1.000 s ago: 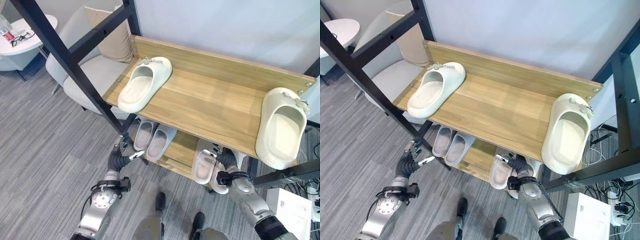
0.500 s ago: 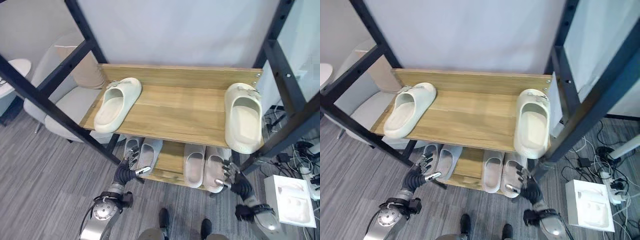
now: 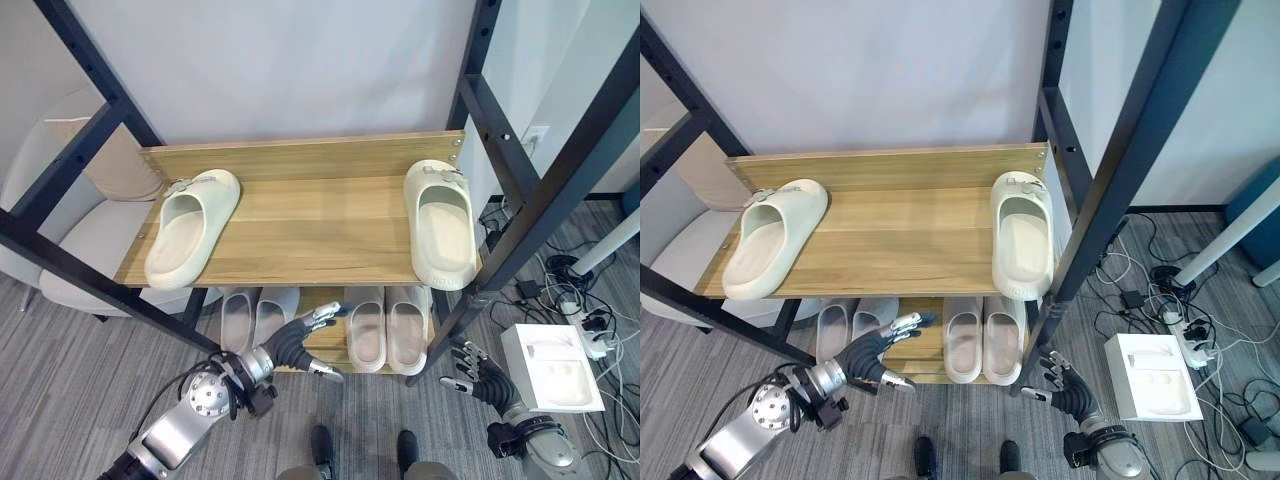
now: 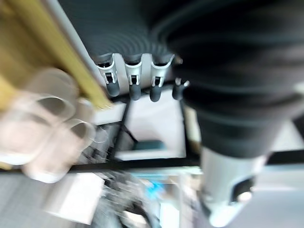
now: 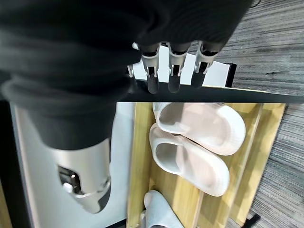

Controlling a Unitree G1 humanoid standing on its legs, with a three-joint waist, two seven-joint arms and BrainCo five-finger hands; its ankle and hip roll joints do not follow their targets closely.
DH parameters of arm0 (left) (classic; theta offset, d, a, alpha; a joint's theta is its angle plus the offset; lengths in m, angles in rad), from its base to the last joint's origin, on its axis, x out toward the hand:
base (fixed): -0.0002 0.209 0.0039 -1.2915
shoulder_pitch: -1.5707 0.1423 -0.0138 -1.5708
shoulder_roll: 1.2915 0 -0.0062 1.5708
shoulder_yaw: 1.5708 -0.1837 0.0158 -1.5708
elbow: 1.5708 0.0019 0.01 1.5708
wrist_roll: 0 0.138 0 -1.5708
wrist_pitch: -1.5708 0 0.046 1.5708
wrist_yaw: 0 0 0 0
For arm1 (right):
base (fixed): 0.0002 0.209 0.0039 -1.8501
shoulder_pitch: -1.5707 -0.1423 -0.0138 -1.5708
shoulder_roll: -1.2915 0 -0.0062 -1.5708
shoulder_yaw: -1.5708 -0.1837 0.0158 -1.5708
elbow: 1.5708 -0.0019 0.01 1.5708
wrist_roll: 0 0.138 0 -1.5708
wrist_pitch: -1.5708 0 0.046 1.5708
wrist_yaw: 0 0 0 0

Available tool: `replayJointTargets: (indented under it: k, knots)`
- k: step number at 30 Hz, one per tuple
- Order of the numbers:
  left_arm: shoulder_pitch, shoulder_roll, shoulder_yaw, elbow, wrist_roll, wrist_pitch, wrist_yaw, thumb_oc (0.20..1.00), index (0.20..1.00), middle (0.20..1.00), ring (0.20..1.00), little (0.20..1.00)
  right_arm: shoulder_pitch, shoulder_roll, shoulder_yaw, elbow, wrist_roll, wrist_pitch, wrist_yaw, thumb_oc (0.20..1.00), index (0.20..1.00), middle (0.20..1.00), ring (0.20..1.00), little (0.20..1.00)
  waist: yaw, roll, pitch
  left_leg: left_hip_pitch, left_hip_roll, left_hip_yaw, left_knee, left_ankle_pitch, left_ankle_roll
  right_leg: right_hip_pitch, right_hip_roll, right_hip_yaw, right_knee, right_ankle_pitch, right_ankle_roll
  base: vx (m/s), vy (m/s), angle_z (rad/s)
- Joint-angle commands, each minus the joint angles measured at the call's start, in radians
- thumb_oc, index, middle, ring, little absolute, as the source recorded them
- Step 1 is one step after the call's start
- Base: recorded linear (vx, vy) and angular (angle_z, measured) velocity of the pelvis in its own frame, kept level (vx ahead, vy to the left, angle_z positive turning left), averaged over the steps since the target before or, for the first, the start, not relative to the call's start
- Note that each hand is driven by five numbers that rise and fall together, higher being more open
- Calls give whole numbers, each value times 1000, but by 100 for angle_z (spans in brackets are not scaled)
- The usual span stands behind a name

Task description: Arrange the slippers neatly on the shoe rack.

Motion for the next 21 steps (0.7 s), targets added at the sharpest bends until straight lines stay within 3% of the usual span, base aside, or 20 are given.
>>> replayJointTargets:
  k: [1, 3, 5, 6, 11, 16, 18, 19, 21]
  knots:
    - [-103, -49, 36, -44, -179, -49, -27, 1000, 1000, 1000, 1000, 1000, -47, -11, 20, -40, -35, -34, 2, 1000, 1000, 1000, 1000, 1000, -10, -27, -15, 60, 31, -36, -7, -114, -45, 12, -57, -27, 0, -44, 76, 10, -31, -7]
    - [-117, -72, 48, -54, -201, -52, -17, 1000, 1000, 1000, 1000, 1000, -52, 0, 27, -36, -41, -37, -2, 1000, 1000, 1000, 1000, 1000, -10, -28, -15, 61, 31, -37, -7, -115, -46, 14, -57, -27, 0, -46, 75, 6, -24, -5]
    - [-135, -176, 147, -58, -224, -112, 87, 1000, 1000, 1000, 1000, 1000, -53, 42, 39, -49, -53, -46, -19, 1000, 1000, 1000, 1000, 1000, -3, -32, -16, 64, 31, -44, -7, -113, -45, 24, -54, -29, 0, -53, 68, 10, -43, -6]
    - [-134, -177, 148, -59, -223, -112, 88, 1000, 1000, 1000, 1000, 1000, -53, 41, 40, -49, -53, -46, -19, 1000, 1000, 1000, 1000, 1000, -4, -32, -15, 65, 31, -44, -7, -114, -45, 25, -54, -30, 0, -54, 68, 5, -41, -3]
    - [-142, -265, 319, -5, -65, -198, 320, 1000, 1000, 1000, 1000, 1000, -43, 86, 58, -24, -52, -65, -49, 1000, 1000, 1000, 1000, 1000, 17, -43, -15, 66, 31, -58, -7, -108, -46, 39, -53, -46, 0, -60, 62, 15, -42, 8]
    - [-185, -210, 445, 65, 257, -249, 560, 1000, 1000, 1000, 1000, 1000, -38, 86, 87, 8, -63, -92, -72, 1000, 1000, 1000, 1000, 1000, 26, -42, -20, 71, 32, -58, -7, -110, -50, 42, -54, -52, 0, -59, 64, 29, -11, 8]
    - [-197, -184, 458, 87, 335, -244, 610, 1000, 1000, 1000, 1000, 1000, -42, 85, 100, 14, -67, -95, -76, 1000, 1000, 1000, 1000, 1000, 27, -42, -22, 72, 32, -59, -7, -110, -51, 44, -53, -53, 0, -59, 64, 41, 1, 0]
    - [-214, -126, 488, 123, 491, -216, 706, 1000, 1000, 1000, 1000, 1000, -46, 73, 121, 18, -69, -107, -78, 1000, 1000, 1000, 1000, 1000, 28, -39, -25, 76, 32, -58, -7, -111, -53, 46, -55, -56, 0, -58, 66, 57, 9, 0]
    - [-234, -61, 508, 170, 662, -175, 771, 1000, 1000, 1000, 1000, 1000, -53, 62, 142, 21, -73, -117, -79, 1000, 1000, 1000, 1000, 1000, 29, -39, -30, 79, 31, -58, -7, -114, -55, 48, -55, -57, 0, -58, 68, 64, 8, 1]
